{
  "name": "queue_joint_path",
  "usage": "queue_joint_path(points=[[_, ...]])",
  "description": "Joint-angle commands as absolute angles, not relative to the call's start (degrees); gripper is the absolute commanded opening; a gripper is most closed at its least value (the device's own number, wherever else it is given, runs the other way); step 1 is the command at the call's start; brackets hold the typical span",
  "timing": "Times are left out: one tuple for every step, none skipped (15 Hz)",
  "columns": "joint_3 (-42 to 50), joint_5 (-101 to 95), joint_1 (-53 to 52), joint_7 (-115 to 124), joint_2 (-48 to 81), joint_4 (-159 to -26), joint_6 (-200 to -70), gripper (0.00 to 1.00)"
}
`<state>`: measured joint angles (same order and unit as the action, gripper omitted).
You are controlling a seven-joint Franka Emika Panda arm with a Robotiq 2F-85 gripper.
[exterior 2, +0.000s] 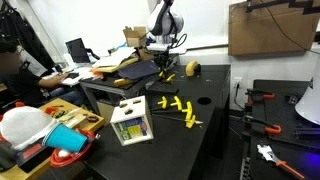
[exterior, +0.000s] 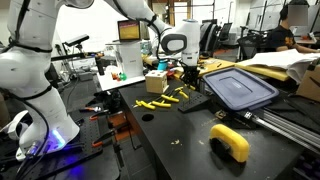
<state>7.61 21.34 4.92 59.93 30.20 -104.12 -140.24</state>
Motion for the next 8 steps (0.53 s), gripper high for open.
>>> queue_joint_path(points=[[7.32,21.37,5.28,59.87,31.44,-102.45,-140.68,0.04],[7.31,21.40,5.32,59.82,31.74,-102.25,-140.70,0.04],[7.33,21.40,5.36,59.83,32.08,-101.97,-140.64,0.04],[7.35,21.46,5.45,59.86,32.47,-101.62,-140.59,0.04],[7.37,21.53,5.55,59.92,32.75,-101.38,-140.49,0.04],[7.39,21.56,5.58,59.96,32.93,-101.31,-140.51,0.04],[7.37,21.70,5.62,60.06,33.02,-101.33,-140.55,0.04],[7.37,21.79,5.50,60.27,32.84,-101.79,-140.80,0.04]])
